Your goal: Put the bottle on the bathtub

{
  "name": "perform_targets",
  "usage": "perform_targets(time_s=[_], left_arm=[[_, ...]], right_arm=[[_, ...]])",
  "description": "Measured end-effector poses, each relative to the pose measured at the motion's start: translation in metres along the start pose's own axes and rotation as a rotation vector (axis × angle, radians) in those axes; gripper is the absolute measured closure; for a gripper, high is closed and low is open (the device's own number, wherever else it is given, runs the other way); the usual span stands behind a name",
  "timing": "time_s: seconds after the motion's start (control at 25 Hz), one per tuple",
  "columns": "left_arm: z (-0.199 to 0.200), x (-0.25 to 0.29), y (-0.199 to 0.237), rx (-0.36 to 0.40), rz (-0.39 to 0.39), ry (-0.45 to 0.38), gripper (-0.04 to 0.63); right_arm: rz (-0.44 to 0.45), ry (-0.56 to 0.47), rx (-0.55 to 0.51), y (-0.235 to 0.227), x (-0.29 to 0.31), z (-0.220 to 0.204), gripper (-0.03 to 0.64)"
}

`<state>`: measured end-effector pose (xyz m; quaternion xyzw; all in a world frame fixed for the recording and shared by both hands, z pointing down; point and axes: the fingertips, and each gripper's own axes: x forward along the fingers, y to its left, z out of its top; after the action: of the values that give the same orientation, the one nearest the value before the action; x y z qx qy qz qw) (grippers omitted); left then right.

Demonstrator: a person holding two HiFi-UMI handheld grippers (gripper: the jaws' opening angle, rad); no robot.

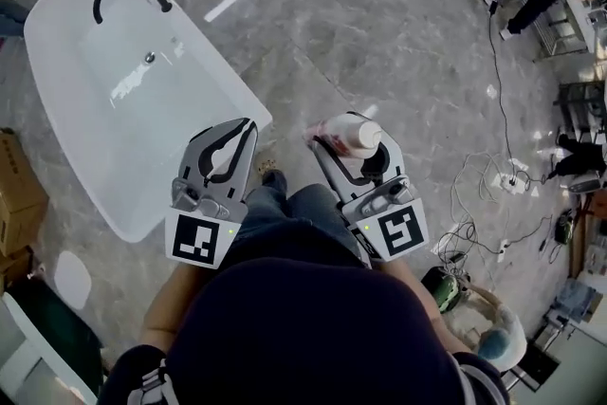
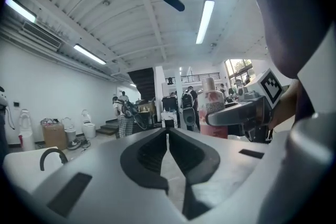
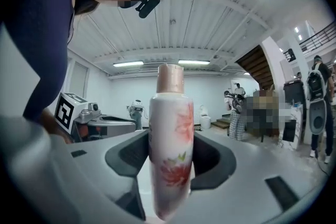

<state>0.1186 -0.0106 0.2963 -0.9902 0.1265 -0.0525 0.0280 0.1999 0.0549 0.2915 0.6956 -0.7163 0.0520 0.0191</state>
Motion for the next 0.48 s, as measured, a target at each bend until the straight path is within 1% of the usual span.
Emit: perform_targets(time_s=[0.16,0.36,0.48], left_arm=[[-0.008,-0.001,0.021,-0.004,0.108,0.021,0.560],[-0.014,-0.011,0.046,0.011,0.247,0.058,0.560],[-0.019,-0.012,0.065,-0.003,0.337,0.074,0.560]], right_arm=[[0.140,0.025,-0.002,0.004,0.038,-0.010,0.371],[0.323,0.034,-0.028,0.020,0.079,-0.013,0.371],[0.422,0.033,-0.026,0.028,0.108,-0.015,0.371]])
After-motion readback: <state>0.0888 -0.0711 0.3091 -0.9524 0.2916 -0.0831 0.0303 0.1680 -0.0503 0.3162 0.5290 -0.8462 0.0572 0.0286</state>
